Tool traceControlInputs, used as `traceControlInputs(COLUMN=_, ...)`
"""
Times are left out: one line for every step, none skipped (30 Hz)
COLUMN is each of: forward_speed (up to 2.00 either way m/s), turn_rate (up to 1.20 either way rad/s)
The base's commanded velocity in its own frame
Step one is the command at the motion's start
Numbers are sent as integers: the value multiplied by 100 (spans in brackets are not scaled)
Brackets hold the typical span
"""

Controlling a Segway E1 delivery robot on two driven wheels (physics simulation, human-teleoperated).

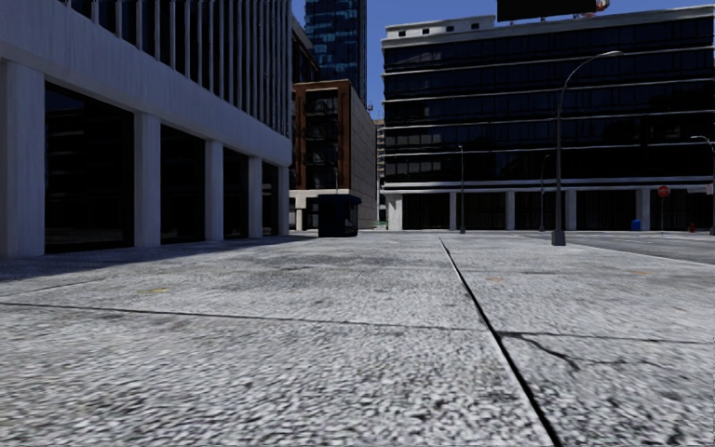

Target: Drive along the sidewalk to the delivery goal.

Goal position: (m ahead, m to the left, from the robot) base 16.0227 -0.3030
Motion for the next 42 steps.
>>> traceControlInputs(forward_speed=200, turn_rate=0)
traceControlInputs(forward_speed=200, turn_rate=0)
traceControlInputs(forward_speed=200, turn_rate=0)
traceControlInputs(forward_speed=200, turn_rate=0)
traceControlInputs(forward_speed=200, turn_rate=0)
traceControlInputs(forward_speed=200, turn_rate=0)
traceControlInputs(forward_speed=200, turn_rate=0)
traceControlInputs(forward_speed=200, turn_rate=0)
traceControlInputs(forward_speed=200, turn_rate=0)
traceControlInputs(forward_speed=200, turn_rate=0)
traceControlInputs(forward_speed=200, turn_rate=0)
traceControlInputs(forward_speed=200, turn_rate=0)
traceControlInputs(forward_speed=200, turn_rate=0)
traceControlInputs(forward_speed=200, turn_rate=0)
traceControlInputs(forward_speed=200, turn_rate=0)
traceControlInputs(forward_speed=200, turn_rate=0)
traceControlInputs(forward_speed=200, turn_rate=0)
traceControlInputs(forward_speed=200, turn_rate=0)
traceControlInputs(forward_speed=200, turn_rate=0)
traceControlInputs(forward_speed=200, turn_rate=0)
traceControlInputs(forward_speed=200, turn_rate=0)
traceControlInputs(forward_speed=200, turn_rate=0)
traceControlInputs(forward_speed=200, turn_rate=0)
traceControlInputs(forward_speed=200, turn_rate=0)
traceControlInputs(forward_speed=200, turn_rate=0)
traceControlInputs(forward_speed=200, turn_rate=0)
traceControlInputs(forward_speed=200, turn_rate=0)
traceControlInputs(forward_speed=200, turn_rate=0)
traceControlInputs(forward_speed=200, turn_rate=0)
traceControlInputs(forward_speed=200, turn_rate=0)
traceControlInputs(forward_speed=200, turn_rate=0)
traceControlInputs(forward_speed=200, turn_rate=0)
traceControlInputs(forward_speed=200, turn_rate=0)
traceControlInputs(forward_speed=200, turn_rate=0)
traceControlInputs(forward_speed=200, turn_rate=0)
traceControlInputs(forward_speed=200, turn_rate=0)
traceControlInputs(forward_speed=200, turn_rate=0)
traceControlInputs(forward_speed=200, turn_rate=0)
traceControlInputs(forward_speed=200, turn_rate=0)
traceControlInputs(forward_speed=200, turn_rate=0)
traceControlInputs(forward_speed=200, turn_rate=0)
traceControlInputs(forward_speed=200, turn_rate=0)
